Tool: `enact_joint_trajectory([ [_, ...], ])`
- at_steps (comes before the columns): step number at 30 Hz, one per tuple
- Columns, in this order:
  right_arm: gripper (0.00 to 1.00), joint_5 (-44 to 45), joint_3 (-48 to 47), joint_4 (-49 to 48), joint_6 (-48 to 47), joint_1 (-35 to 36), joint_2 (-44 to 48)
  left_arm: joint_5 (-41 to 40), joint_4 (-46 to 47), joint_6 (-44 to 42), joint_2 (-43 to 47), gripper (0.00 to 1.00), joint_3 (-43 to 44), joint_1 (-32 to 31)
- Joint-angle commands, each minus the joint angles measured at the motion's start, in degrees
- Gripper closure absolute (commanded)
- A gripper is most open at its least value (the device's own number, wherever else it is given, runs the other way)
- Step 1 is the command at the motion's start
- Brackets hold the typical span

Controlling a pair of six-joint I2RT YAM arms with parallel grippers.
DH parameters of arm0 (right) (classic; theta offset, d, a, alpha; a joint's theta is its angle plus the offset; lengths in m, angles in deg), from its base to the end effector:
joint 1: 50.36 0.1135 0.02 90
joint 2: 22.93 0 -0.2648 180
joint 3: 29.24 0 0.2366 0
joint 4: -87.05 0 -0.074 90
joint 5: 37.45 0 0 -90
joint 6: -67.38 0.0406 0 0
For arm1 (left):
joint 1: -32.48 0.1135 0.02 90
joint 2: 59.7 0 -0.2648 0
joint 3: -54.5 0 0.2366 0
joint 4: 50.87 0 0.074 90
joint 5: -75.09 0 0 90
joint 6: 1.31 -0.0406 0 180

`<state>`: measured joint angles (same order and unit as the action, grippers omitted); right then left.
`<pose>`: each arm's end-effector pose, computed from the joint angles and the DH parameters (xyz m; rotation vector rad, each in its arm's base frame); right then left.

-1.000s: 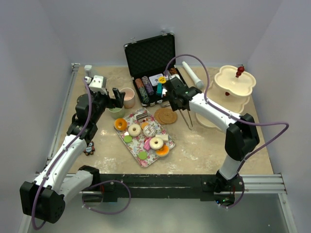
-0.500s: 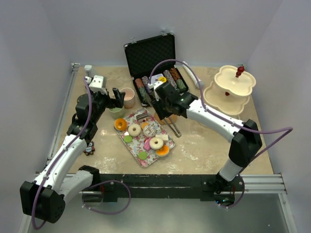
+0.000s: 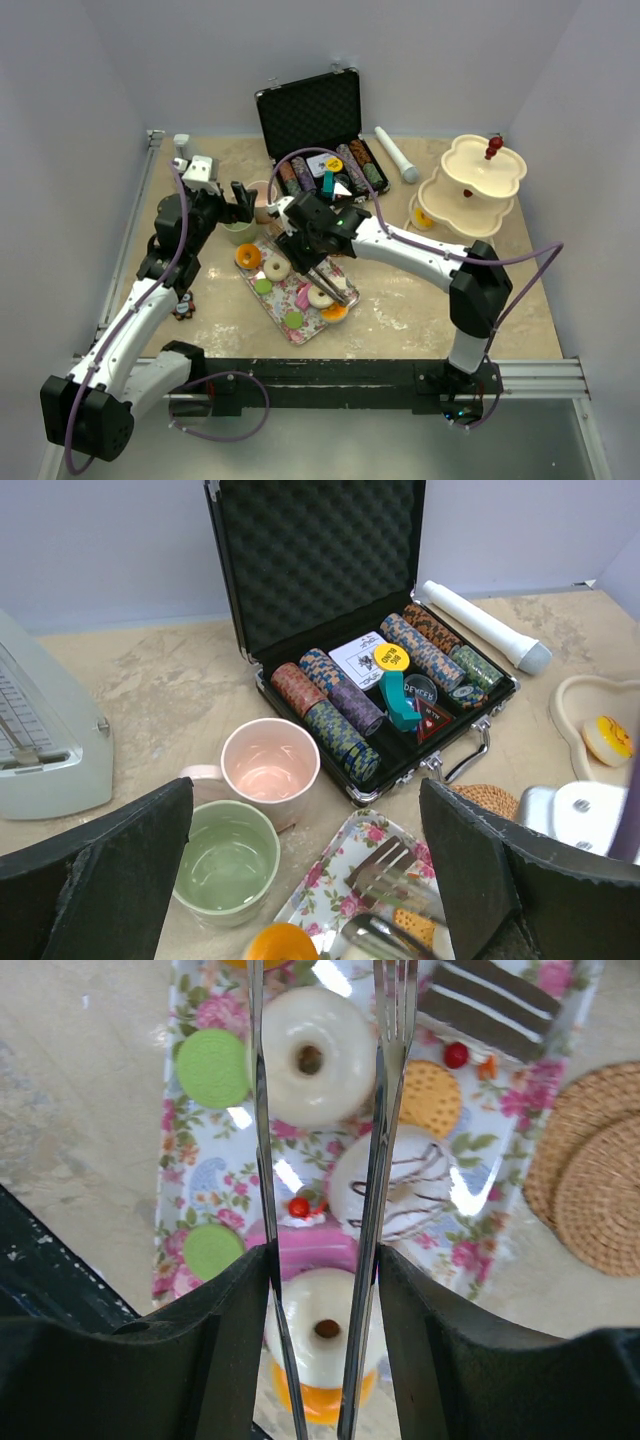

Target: Serve the afternoon tea

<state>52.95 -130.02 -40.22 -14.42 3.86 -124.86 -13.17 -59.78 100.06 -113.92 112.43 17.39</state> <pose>0.2217 0.3072 0.2753 -1.0004 2.3632 0.4259 0.2076 -0.0573 0.3332 0.0776 1.6733 -0.3748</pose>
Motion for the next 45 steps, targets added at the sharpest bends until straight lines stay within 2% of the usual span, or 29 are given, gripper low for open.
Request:
enact_joint_trajectory([
  [1,0.51,-3.65,-4.26,-2.18,2.6,3.26,-2.13,0.28,1.51,-0.48,3.67,0.0,1.23,-0.29],
  [8,0.52,-3.57,-6.2,-4.99,5.94,4.23,-6.43,0.28,1.51,-0.48,7.37,0.0,-0.18,-0.29],
  [16,0.5,-1.2,-5.06,-9.04,8.14,5.2,-9.6,0.28,1.51,-0.48,7.72,0.0,-0.18,-0.2],
  [28,0.43,-0.58,-5.23,-9.66,8.76,5.73,-9.95,0.28,1.51,-0.48,7.19,0.0,-0.18,-0.2],
  [36,0.41,5.57,-6.38,-8.86,9.55,6.16,-8.37,0.28,1.51,-0.48,6.84,0.0,-0.09,-0.2],
  [45,0.39,6.97,-5.94,-8.69,9.81,6.43,-9.51,0.28,1.51,-0.48,6.67,0.0,-0.09,-0.2],
])
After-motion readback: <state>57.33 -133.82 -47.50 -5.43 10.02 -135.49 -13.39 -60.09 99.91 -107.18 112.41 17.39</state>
